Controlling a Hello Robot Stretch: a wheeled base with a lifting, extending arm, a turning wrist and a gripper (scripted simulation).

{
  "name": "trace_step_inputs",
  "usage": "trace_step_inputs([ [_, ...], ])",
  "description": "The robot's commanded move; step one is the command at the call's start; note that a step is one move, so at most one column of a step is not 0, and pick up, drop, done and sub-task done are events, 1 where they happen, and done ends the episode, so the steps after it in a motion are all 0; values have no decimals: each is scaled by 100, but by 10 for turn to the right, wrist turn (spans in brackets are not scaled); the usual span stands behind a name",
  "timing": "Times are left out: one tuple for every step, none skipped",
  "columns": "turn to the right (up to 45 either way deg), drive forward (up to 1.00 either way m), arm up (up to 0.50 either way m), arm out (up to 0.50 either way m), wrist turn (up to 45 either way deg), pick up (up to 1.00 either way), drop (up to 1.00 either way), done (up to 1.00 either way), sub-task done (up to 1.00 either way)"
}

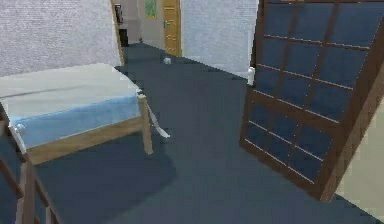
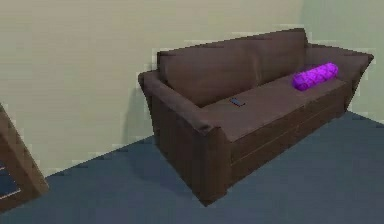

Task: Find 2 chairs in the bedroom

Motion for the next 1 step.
trace_step_inputs([
  [60,0,0,0,0,0,0,0,0],
])
